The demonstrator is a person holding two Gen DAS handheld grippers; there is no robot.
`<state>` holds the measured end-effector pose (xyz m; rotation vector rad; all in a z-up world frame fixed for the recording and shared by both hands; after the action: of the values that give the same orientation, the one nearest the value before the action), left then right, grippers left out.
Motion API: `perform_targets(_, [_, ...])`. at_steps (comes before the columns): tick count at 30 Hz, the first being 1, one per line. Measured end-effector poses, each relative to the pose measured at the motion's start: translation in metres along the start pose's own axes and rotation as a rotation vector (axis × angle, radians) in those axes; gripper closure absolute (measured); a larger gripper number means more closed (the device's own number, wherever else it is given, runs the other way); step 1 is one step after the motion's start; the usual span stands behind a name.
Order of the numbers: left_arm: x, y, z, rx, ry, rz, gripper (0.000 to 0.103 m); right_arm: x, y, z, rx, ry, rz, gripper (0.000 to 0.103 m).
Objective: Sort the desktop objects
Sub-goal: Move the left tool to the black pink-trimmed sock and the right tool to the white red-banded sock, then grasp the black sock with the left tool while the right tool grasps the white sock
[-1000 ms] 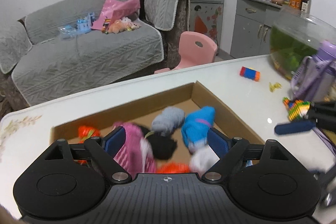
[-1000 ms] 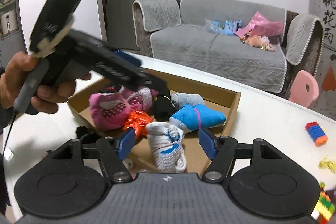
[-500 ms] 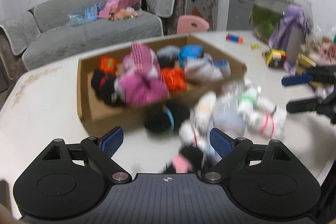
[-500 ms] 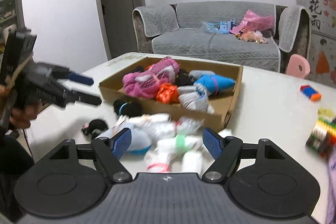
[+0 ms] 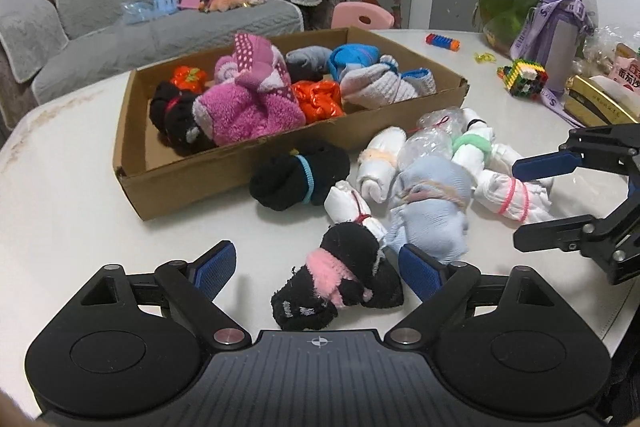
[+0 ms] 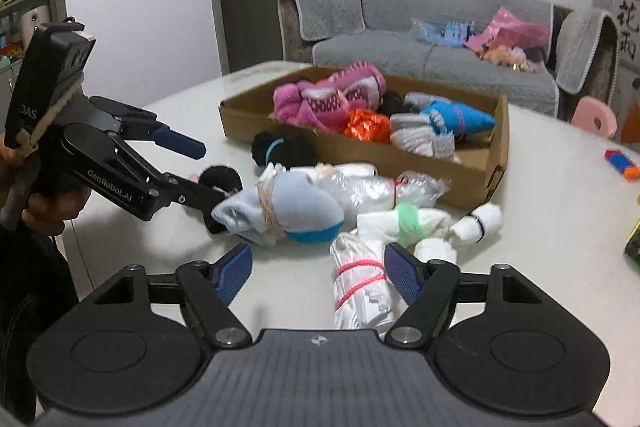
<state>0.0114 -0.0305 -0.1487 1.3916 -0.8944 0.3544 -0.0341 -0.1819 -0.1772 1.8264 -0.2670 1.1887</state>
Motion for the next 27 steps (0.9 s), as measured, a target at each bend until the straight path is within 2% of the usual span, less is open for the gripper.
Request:
perform_targets(2, [-0.001,-0.005,-0.001,0.000,0.002,-0.010,0.013,-0.002,-0.004,0.001,-0.010,0.000,-0.008,0.036])
perform_targets(6, [-0.002,-0.011,-0.002,-0.021,0.008,-0.022,0.016,-0.004,-0.008,0.003,-0.010,-0.013,-0.016,0.041])
perform_targets(14, [-0.005,-0.015,0.005,-0.021,-0.026,-0.003,0.017,-0.011,-0.012,0.008,-0.040,-0.020,-0.043,0.043])
perform_targets(16, [-0.006,-0.015,0.004,-0.016,-0.020,0.013,0.025,-0.012,-0.012,0.009,-0.037,-0.024,-0.041,0.052])
perform_targets(17, [-0.005,-0.014,0.004,-0.020,-0.020,0.019,0.031,-0.012,-0.011,0.009,-0.037,-0.026,-0.038,0.063])
perform_targets(18, [-0.005,-0.011,0.005,-0.031,-0.026,0.023,0.046,-0.012,-0.011,0.010,-0.041,-0.031,-0.035,0.074])
perform_targets(19, [-0.005,-0.010,0.007,-0.038,-0.030,0.021,0.050,-0.012,-0.010,0.012,-0.036,-0.046,-0.033,0.075])
perform_targets(21, [-0.007,-0.006,0.010,-0.021,-0.044,0.020,0.053,-0.013,-0.007,0.014,-0.023,-0.067,-0.026,0.077])
perform_targets(27, [-0.008,0.010,0.014,0.026,-0.056,0.016,0.055,-0.011,0.005,0.013,0.022,-0.089,0.018,0.078])
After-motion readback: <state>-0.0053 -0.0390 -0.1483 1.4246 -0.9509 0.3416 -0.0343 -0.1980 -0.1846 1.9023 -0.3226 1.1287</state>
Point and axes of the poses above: each gripper's, at about its wrist camera, not at the fingertips, and y roughly against the way its jaws point, z to its right, x to its top, the point moved 2 cm from there along -y, roughly the way its jaws point, and after that the axes turned 5 degrees about x, right-handed, at the moved point
